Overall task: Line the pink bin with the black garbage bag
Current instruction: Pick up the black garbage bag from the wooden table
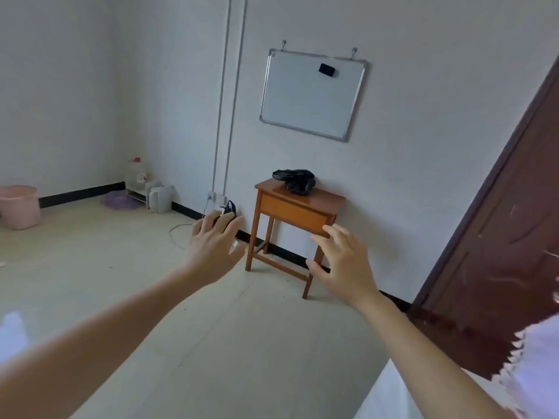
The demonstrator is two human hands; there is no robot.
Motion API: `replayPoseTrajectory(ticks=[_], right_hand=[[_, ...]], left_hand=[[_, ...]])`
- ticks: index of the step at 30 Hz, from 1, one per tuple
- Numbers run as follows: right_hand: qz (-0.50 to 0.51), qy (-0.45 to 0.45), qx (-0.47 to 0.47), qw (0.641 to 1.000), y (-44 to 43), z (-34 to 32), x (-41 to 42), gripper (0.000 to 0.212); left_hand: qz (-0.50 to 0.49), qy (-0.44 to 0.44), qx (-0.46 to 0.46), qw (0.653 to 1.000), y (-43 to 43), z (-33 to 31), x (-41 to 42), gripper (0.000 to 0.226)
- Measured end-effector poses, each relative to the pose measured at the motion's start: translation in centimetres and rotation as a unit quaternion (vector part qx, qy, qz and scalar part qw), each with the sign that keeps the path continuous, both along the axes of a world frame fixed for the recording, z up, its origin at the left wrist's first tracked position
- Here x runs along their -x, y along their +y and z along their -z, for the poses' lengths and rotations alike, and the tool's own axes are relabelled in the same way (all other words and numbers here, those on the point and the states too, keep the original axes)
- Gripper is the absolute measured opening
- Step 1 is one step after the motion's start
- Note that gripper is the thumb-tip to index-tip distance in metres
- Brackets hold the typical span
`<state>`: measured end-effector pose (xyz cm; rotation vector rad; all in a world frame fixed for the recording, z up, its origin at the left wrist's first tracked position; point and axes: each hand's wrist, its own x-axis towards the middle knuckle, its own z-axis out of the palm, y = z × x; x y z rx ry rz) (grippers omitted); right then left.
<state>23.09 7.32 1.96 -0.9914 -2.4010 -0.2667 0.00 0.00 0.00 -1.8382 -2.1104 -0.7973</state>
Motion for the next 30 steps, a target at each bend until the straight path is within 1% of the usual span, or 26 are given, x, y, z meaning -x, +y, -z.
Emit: replayPoseTrajectory(ticks=[2, 5, 7, 11, 13, 14, 17, 22, 25, 30], right_hand=[[-0.014, 0.013, 0.013, 1.0, 3.0, 0.9, 0.8, 0.039], [-0.042, -0.012, 0.017, 0.999, 8.0, 2.0, 3.1, 0.037], [-0.058, -0.031, -0.002, 0.998, 11.5, 2.0, 4.5, 0.034], [-0.06, -0.058, -0.041, 0.996, 19.6, -0.5, 6.5, 0.03], [-0.045, -0.037, -0.046, 0.997, 24.2, -1.8, 7.1, 0.03], [-0.03, -0.021, -0.031, 0.999, 26.3, -2.0, 7.2, 0.031], [0.005, -0.004, 0.009, 1.0, 31.7, -0.2, 6.3, 0.034], [0.054, -0.043, 0.063, 0.996, 40.7, 4.0, 2.3, 0.04], [0.078, -0.035, 0.075, 0.993, 47.5, 4.5, -0.2, 0.041], [0.082, -0.021, 0.103, 0.991, 58.4, 4.3, -3.0, 0.042]], left_hand=[[-0.023, -0.009, -0.002, 1.0, 2.4, 0.8, 1.0, 0.052], [-0.047, -0.017, 0.001, 0.999, 6.8, 2.1, 3.8, 0.055], [-0.063, -0.032, -0.016, 0.997, 9.9, 2.3, 5.8, 0.051], [-0.085, -0.06, -0.034, 0.994, 17.7, 1.6, 9.2, 0.046], [-0.086, -0.064, -0.039, 0.994, 22.2, 1.0, 10.3, 0.046], [-0.085, -0.069, -0.037, 0.993, 24.4, 0.8, 10.5, 0.047], [-0.07, -0.085, -0.003, 0.994, 30.5, 2.1, 9.5, 0.049], [-0.039, -0.068, 0.049, 0.996, 40.8, 5.4, 6.9, 0.05], [-0.034, -0.063, 0.053, 0.996, 47.7, 6.0, 5.3, 0.05], [-0.038, -0.063, 0.049, 0.996, 58.2, 5.6, 3.0, 0.05]])
